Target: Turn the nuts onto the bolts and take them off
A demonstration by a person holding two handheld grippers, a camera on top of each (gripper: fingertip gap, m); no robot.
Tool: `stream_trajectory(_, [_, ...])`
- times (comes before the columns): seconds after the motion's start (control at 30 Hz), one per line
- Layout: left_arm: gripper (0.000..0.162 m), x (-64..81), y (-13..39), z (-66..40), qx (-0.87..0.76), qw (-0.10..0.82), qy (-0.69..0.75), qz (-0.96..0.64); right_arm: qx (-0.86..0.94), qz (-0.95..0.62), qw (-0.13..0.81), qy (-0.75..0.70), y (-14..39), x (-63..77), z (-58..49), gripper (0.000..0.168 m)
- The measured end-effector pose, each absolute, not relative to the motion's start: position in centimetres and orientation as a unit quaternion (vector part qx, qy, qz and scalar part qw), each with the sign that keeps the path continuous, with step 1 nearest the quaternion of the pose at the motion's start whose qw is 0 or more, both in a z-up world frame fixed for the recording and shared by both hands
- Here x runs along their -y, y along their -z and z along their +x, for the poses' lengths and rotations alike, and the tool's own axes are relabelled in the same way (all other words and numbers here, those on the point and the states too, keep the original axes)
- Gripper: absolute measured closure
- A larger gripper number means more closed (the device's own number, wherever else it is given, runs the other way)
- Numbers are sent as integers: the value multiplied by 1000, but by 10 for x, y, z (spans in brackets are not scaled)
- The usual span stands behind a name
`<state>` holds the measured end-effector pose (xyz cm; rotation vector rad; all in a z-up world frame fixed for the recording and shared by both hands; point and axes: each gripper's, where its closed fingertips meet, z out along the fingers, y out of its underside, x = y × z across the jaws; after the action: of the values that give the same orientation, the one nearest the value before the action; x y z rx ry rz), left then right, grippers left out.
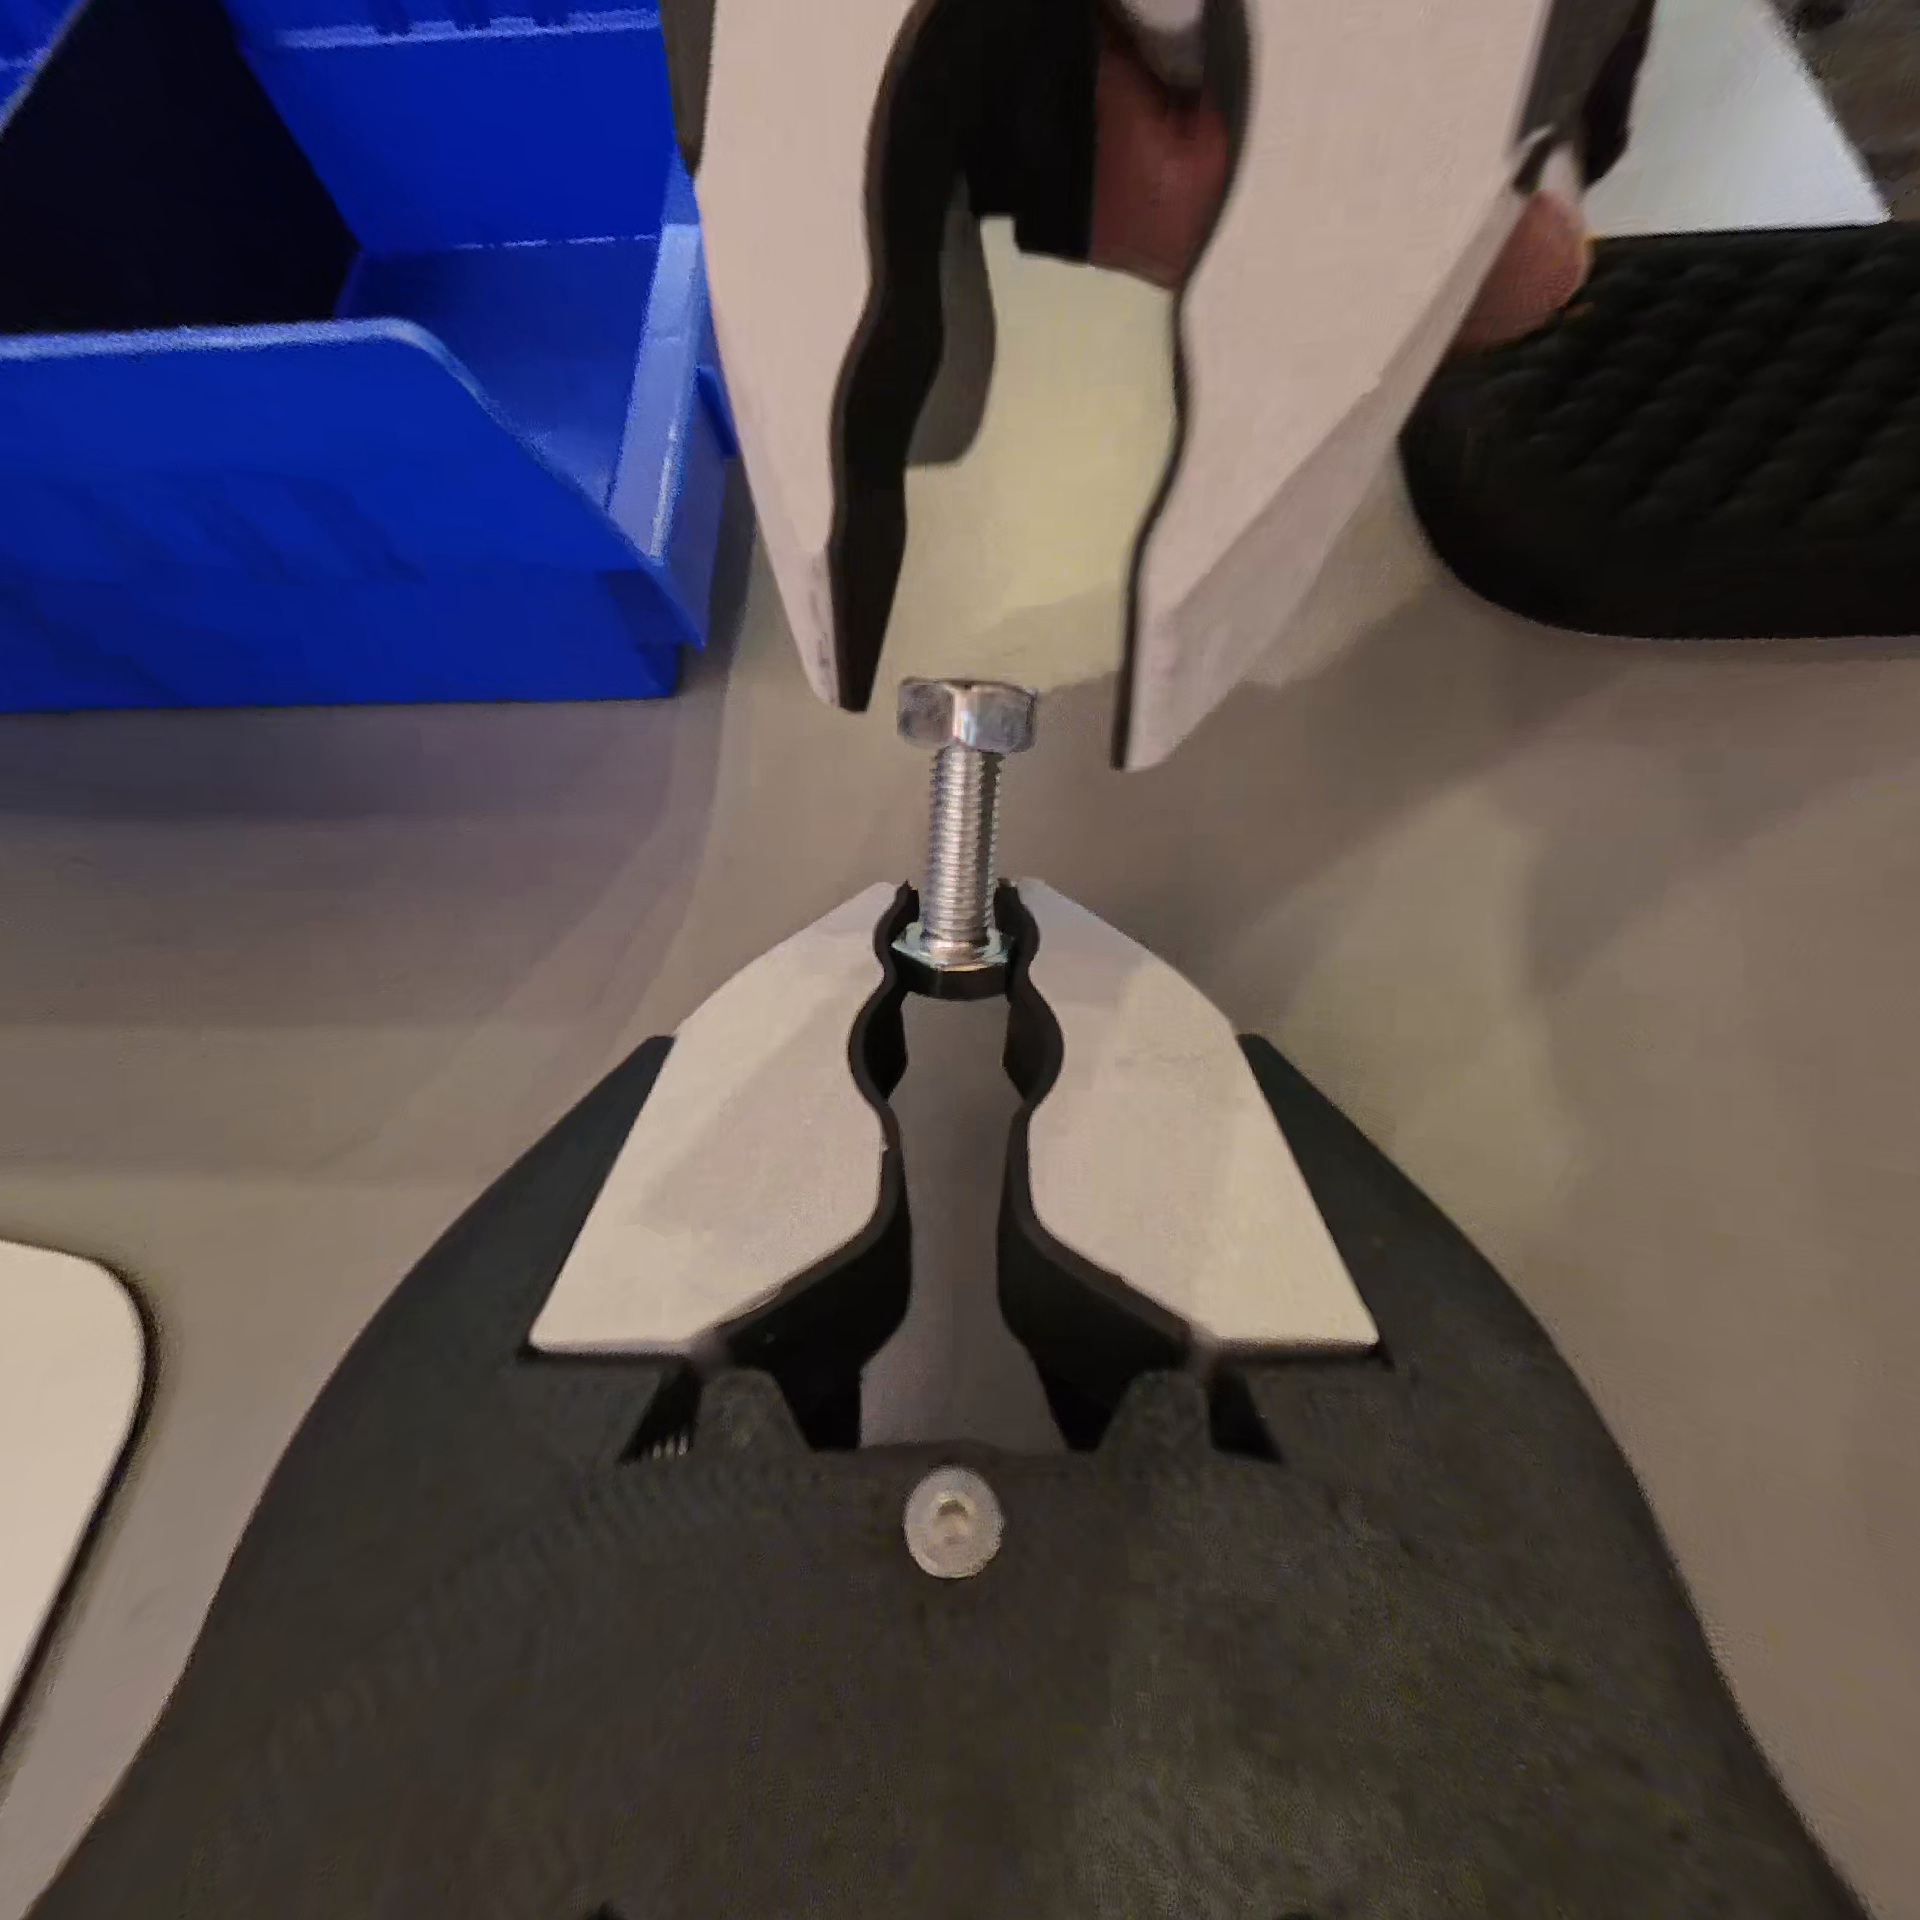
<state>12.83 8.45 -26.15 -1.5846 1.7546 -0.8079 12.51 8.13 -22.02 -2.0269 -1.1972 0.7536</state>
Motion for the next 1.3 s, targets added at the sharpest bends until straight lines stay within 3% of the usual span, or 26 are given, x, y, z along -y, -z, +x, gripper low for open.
stream_trajectory(0.13, [147,-90,261,130,-674,343,262,-600,378,-799,312,-348,229,-80,122,149])
stream_trajectory(0.33, [147,-87,265,129,-684,335,253,-597,429,-788,317,-309,234,-77,124,150])
stream_trajectory(0.47, [147,-77,267,127,-688,297,290,-595,583,-727,317,-176,237,-73,127,150])
stream_trajectory(0.67, [148,-54,273,127,-681,220,381,-585,808,-509,287,77,239,-72,133,151])
stream_trajectory(0.9, [147,-60,266,125,-665,228,400,-588,790,-530,302,53,234,-79,131,149])
stream_trajectory(1.07, [147,-64,265,126,-659,238,400,-591,765,-564,307,34,237,-79,131,134])
stream_trajectory(1.3, [147,-74,260,128,-660,283,358,-596,598,-713,333,-151,223,-78,130,130])
